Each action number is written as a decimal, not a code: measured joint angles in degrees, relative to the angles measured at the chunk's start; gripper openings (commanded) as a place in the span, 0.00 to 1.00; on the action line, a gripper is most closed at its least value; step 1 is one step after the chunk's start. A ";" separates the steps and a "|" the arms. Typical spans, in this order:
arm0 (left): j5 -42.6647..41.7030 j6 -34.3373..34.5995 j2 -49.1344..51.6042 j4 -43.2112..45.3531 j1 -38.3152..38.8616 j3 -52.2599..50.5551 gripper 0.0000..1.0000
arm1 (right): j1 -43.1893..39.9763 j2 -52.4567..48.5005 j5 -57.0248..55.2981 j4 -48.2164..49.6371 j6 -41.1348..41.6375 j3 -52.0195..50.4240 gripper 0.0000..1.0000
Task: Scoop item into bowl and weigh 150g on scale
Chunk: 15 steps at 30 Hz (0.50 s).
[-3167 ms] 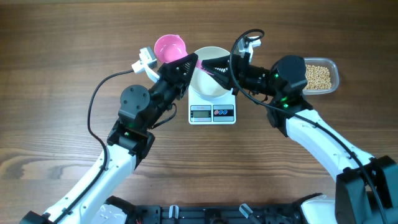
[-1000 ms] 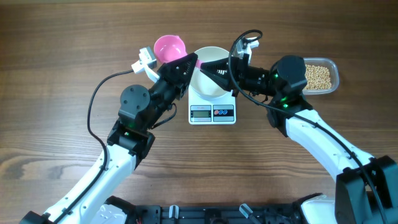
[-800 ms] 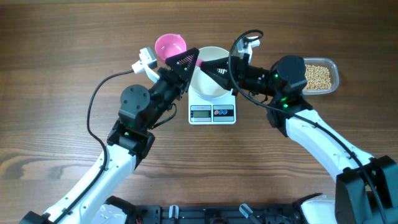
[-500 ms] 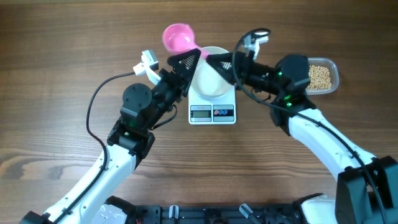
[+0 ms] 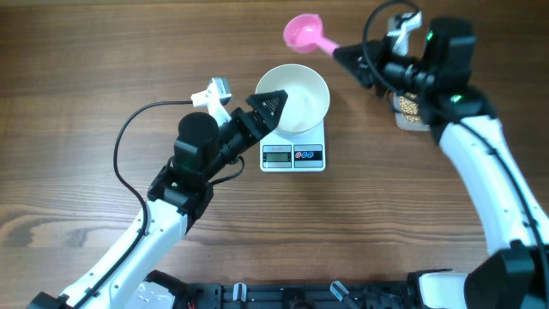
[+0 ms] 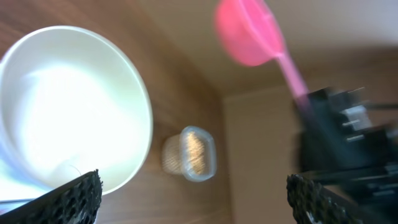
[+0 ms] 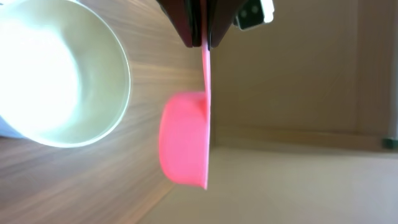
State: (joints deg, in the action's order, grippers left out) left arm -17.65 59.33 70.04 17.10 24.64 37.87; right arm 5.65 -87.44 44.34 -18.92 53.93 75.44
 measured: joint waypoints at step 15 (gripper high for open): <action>0.94 -20.44 -4.26 -34.10 0.00 6.97 1.00 | -0.13 2.05 -47.34 -36.92 -26.45 18.80 0.04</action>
State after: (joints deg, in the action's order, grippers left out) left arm -16.71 38.89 65.78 -16.99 24.64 44.84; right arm 5.52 -85.38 -3.01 -55.83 27.49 94.24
